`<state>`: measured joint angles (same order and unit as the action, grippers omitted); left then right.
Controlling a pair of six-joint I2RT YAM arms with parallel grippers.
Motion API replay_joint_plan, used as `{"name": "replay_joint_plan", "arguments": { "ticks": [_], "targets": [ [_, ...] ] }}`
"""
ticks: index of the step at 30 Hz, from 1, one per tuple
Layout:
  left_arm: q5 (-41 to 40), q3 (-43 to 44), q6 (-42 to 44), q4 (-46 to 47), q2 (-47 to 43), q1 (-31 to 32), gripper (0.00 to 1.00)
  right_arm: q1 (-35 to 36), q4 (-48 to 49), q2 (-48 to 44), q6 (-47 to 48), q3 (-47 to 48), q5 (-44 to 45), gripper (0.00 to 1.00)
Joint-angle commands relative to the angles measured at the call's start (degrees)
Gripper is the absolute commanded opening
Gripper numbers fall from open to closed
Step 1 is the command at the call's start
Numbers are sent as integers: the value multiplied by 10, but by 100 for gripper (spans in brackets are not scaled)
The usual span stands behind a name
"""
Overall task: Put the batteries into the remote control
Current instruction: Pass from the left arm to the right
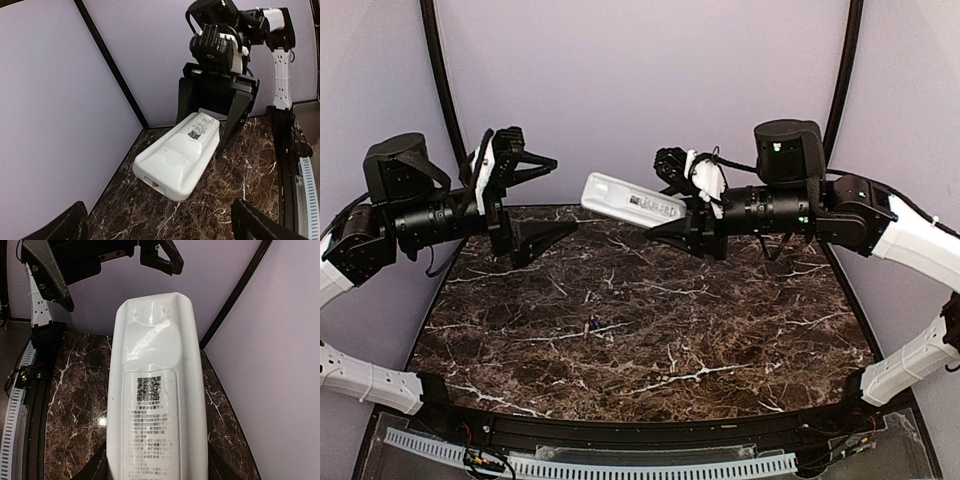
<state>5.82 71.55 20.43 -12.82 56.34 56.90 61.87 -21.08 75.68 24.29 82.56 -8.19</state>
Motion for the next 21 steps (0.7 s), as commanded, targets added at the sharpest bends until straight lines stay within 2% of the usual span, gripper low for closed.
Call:
{"name": "replay_joint_plan", "arguments": {
  "ticks": [1,5,12,14,16,21],
  "targets": [
    [20,31,188,-184,27,8,99,-2,-107,-3,9,17,-59,17],
    [59,46,203,-204,43,9,99,1,-118,5,31,26,-80,17],
    [109,34,182,-158,61,9,97,13,-115,30,63,42,-84,17],
    [117,29,172,-136,62,8,91,14,-113,33,66,43,-80,17],
    [124,22,163,-115,58,8,80,14,-110,35,68,42,-78,17],
    [127,23,156,-121,67,9,66,16,-100,35,69,37,-78,17]
  ]
}}
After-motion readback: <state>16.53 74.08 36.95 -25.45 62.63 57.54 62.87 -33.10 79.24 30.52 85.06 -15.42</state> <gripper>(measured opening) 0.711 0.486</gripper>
